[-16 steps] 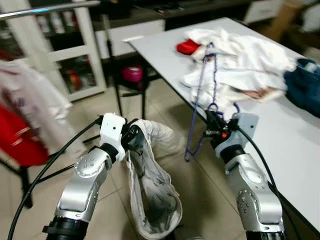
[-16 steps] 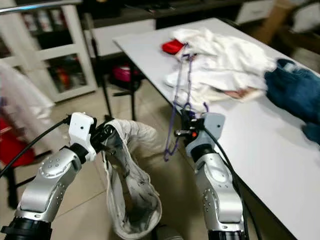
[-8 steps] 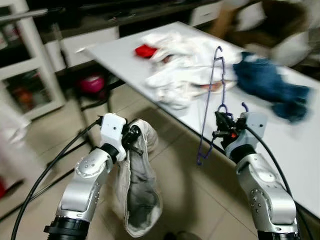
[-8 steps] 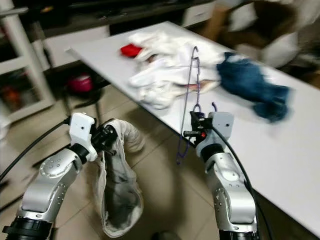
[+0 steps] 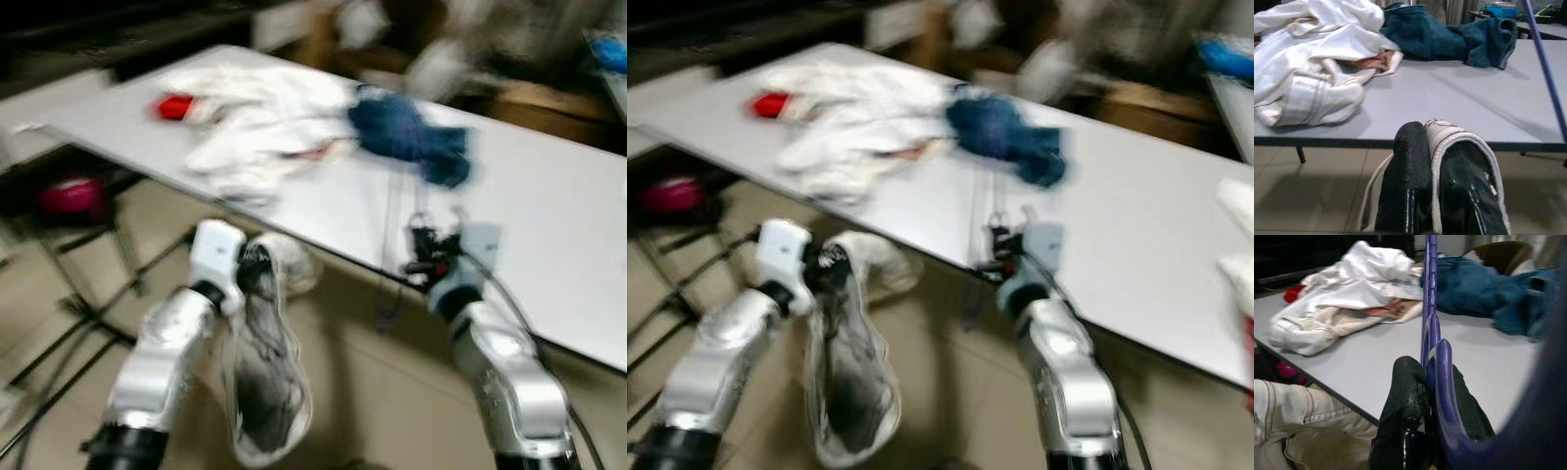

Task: Hang hanger

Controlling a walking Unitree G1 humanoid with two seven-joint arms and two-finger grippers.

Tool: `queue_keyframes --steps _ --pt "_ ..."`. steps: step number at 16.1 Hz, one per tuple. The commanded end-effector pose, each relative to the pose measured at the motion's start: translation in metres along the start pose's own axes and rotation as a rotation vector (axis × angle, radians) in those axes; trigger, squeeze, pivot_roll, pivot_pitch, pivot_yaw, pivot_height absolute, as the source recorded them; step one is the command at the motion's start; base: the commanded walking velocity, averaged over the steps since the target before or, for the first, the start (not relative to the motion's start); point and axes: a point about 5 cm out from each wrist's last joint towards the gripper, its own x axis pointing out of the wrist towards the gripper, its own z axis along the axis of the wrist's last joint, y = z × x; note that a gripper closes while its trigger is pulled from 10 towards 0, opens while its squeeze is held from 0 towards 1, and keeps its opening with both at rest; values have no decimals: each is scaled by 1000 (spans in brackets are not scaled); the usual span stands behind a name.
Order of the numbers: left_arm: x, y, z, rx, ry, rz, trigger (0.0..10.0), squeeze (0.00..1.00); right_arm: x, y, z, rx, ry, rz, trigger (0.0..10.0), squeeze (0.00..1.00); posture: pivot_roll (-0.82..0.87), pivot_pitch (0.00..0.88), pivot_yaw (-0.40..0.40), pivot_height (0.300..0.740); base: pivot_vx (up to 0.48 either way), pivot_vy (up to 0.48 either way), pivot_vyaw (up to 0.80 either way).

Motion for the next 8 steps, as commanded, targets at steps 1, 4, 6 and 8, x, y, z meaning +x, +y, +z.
queue_keyframes --steps 1,4,6,8 --pt "5 -6 14 14 -64 -24 10000 0 0 -6 3 -12 0 -18 10000 0 -123 0 -22 740 0 -334 -656" --pt "7 -8 14 25 -63 -35 10000 0 1 -6 3 -12 6 -17 10000 0 -121 0 -23 740 0 -339 -648" --pt "7 -8 14 29 -64 -37 10000 0 2 -5 3 -6 10 -14 10000 0 -117 0 -26 740 0 -341 -603" --pt "7 -7 15 31 -66 -35 10000 0 1 -4 3 -5 11 -12 10000 0 -127 0 -18 740 0 -339 -244"
